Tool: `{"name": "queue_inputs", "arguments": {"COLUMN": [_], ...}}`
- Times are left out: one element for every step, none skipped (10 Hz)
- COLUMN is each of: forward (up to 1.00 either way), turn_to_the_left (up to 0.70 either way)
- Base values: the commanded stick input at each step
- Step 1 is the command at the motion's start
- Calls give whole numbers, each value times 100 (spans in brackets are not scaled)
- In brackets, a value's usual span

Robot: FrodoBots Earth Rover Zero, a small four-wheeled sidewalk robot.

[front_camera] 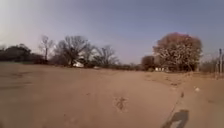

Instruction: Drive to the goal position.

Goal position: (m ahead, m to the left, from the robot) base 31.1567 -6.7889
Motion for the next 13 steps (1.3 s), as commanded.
{"name": "queue_inputs", "arguments": {"forward": [70, 70, 70, 70, 70, 70, 70, 70, 70, 70, 70, 70, 70], "turn_to_the_left": [-27, -10, 0, 0, 0, 0, 0, 0, 0, 0, 0, 0, 0]}}
